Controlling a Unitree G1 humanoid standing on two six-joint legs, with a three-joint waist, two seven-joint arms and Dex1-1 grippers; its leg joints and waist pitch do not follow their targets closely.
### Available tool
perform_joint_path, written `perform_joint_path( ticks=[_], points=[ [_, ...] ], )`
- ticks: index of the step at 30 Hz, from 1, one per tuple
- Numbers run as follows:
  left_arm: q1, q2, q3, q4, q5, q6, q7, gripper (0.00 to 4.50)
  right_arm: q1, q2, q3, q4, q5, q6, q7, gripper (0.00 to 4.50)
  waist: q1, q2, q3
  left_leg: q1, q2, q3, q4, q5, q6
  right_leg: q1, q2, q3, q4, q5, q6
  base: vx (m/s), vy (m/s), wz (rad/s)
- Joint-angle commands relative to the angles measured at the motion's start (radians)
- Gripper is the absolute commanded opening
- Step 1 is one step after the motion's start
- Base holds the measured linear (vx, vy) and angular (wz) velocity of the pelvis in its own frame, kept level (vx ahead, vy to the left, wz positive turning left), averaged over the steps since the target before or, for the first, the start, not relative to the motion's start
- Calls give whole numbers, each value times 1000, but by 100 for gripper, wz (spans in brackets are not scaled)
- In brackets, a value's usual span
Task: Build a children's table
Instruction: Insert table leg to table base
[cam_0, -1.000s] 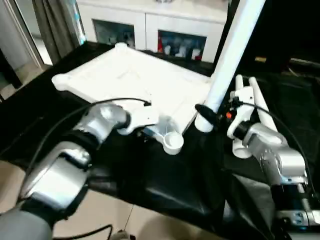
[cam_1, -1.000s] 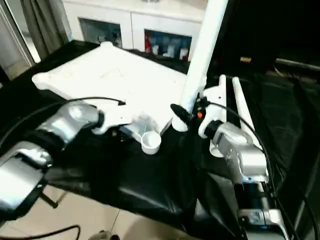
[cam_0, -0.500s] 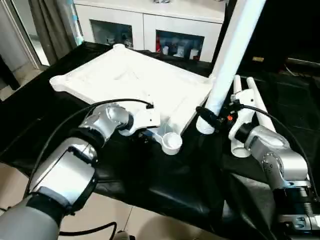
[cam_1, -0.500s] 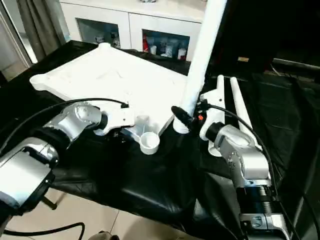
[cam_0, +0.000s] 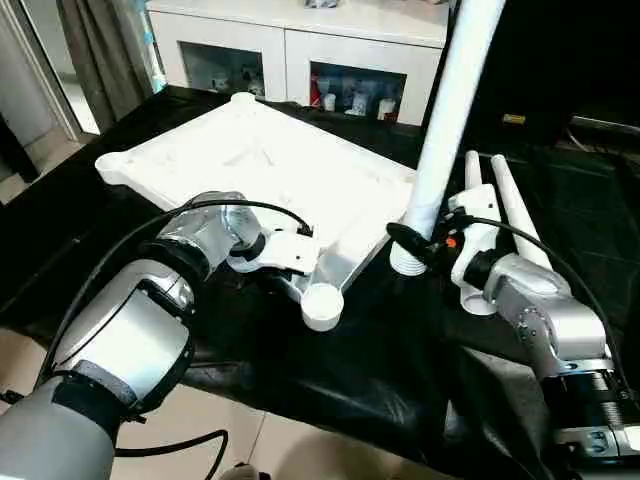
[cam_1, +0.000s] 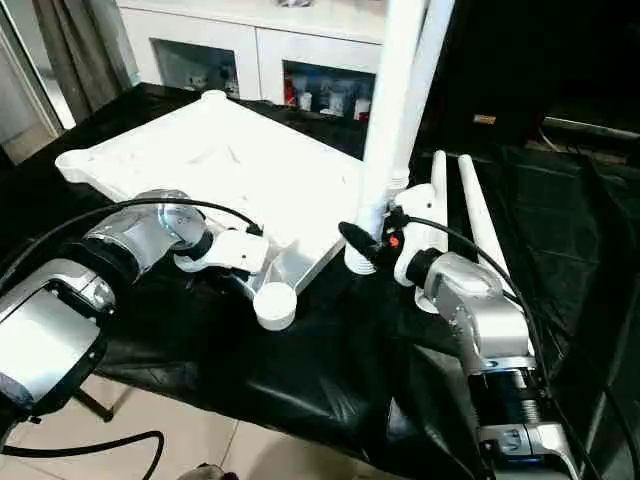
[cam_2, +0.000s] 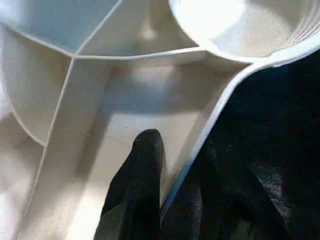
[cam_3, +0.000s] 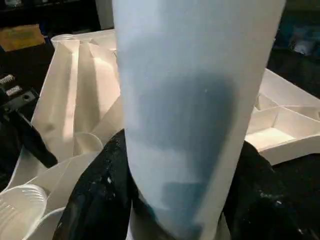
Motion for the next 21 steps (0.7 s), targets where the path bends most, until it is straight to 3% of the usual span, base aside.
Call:
perform_joint_path(
  ticks=[1, 3, 7, 11, 12, 14, 16, 17, 21],
  points=[
    [43, -8, 20, 40, -17, 46, 7, 91, -7, -8, -9, -2, -12, -18, 1, 193, 5, -5, -77, 24, 38, -23, -63, -196, 27, 57, -78, 45, -70, -126, -261, 0, 0, 0],
    [55, -43, 110, 40, -100, 128, 44, 86, 3, 7, -29, 0, 3, -9, -10, 193, 7, -6, -75, 24, 36, -23, -63, -200, 32, 56, -78, 44, -73, -148, -262, 0, 0, 0],
    [79, -75, 163, 33, -142, 220, 57, 76, 8, 24, -47, 4, 21, 0, -37, 193, 8, -3, -77, 21, 35, -23, -62, -198, 41, 56, -80, 43, -77, -185, -253, 0, 0, 0],
    [110, -98, 193, 16, -155, 283, 105, 67, 10, 37, -60, 11, 26, 6, -60, 193, 5, -13, -75, 19, 32, -23, -63, -206, 43, 57, -79, 40, -84, -240, -230, 0, 0, 0],
    [122, -104, 206, 7, -162, 283, 119, 64, 10, 41, -62, 12, 24, 8, -66, 193, 5, -10, -73, 18, 31, -24, -63, -209, 44, 56, -79, 39, -87, -267, -220, 0, 0, 0],
    [158, -123, 251, -33, -198, 241, 146, 56, 11, 50, -65, 18, 18, 13, -81, 192, 4, -13, -68, 20, 28, -25, -65, -229, 42, 54, -78, 35, -97, -336, -199, 0, 0, 0],
    [171, -128, 265, -51, -212, 214, 146, 50, 10, 52, -66, 21, 17, 14, -86, 192, 5, -9, -68, 30, 31, -26, -67, -258, 37, 46, -79, 36, -106, -395, -181, 0, 0, 0],
    [197, -128, 275, -82, -228, 149, 130, 46, 11, 57, -65, 25, 15, 14, -92, 191, 5, -15, -68, 33, 33, -26, -70, -268, 34, 45, -77, 36, -106, -401, -176, 0, 0, 0],
    [238, -107, 256, -137, -211, 29, 152, 15, 15, 62, -56, 31, 9, 10, -98, 191, 3, -11, -69, 36, 40, -29, -78, -305, 15, 40, -78, 40, -105, -373, -174, 0, 0, 0]
  ],
)
